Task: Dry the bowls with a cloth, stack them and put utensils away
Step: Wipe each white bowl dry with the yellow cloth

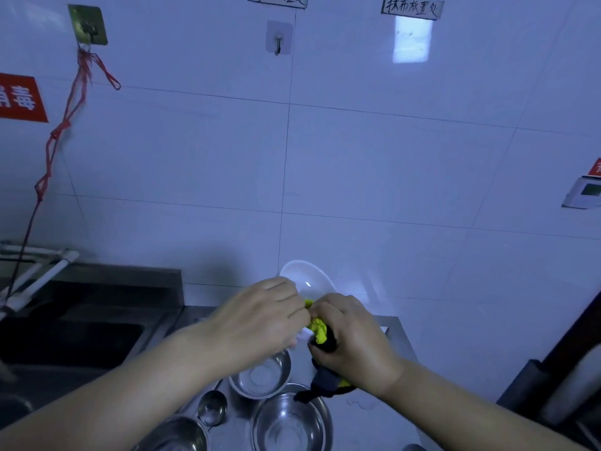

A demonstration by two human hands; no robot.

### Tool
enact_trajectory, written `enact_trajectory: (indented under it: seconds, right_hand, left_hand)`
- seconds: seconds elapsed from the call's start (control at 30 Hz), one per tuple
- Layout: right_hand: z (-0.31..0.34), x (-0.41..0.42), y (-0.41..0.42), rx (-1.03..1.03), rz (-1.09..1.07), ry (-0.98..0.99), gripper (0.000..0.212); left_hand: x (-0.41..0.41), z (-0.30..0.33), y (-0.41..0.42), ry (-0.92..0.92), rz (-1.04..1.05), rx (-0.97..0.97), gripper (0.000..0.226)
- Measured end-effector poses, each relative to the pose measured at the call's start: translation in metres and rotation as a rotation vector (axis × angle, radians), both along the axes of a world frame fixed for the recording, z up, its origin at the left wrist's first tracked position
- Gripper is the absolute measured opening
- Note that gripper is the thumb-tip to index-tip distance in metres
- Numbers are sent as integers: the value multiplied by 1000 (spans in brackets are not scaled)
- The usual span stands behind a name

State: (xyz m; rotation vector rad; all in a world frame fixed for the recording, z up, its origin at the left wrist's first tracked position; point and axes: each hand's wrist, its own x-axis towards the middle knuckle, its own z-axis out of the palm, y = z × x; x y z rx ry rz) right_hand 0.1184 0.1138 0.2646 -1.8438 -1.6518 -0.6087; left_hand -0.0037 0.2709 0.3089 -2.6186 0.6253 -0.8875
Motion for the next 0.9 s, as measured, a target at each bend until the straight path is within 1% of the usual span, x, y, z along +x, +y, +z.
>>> enact_trajectory:
  seconds: [0.1, 0.13, 0.2, 0.27, 0.3, 0.4, 0.43, 0.47, 0.5, 0.57, 0.63, 0.7, 0.73, 0.83, 0.9]
  right_hand:
    - [9, 14, -13, -109, 92, -256, 33]
    - [12, 18, -15, -127, 102, -310, 34]
    - [17, 22, -16, -129, 96, -366, 33]
    - [15, 19, -15, -120, 58, -358, 34]
    - [12, 14, -13, -111, 25, -312, 35]
    - [-8, -9, 3, 0, -124, -49, 38]
    - [-13, -15, 8, 38, -169, 16, 40]
    - [-17, -18, 11, 55, -190, 40, 39]
    - [-19, -17, 12, 47, -184, 27, 37]
    - [-19, -12, 5, -28, -129, -68, 36]
    - [-17, -6, -6, -117, -54, -193, 41]
    - [-12, -3, -12, -195, -32, -260, 48]
    - [-10, -2, -13, -216, -41, -279, 49]
    - [-11, -5, -13, -201, -101, -296, 30]
    - [-17, -11, -8, -158, -178, -208, 31]
  left_hand:
    - [-2, 10, 26, 57, 18, 19, 13]
    - [-1, 10, 33, 56, 8, 34, 8]
    - [-1, 9, 36, 23, -15, 51, 15]
    - [-1, 6, 28, -9, -40, 47, 19]
    - [-2, 4, 21, -28, -44, 36, 19]
    - [2, -6, 2, -107, -66, 9, 22]
    - [5, -11, -2, -122, -79, 0, 22]
    - [7, -17, -2, -124, -96, -9, 21]
    - [8, -21, 1, -103, -110, -17, 20]
    - [5, -24, 15, -32, -123, -22, 14]
    - [3, -22, 34, 9, -114, -18, 11]
    - [4, -20, 48, 26, -123, 6, 8]
    - [5, -20, 50, 16, -142, 12, 11]
    - [10, -28, 46, -71, -193, 20, 24]
    - [19, -37, 38, -98, -198, 4, 26]
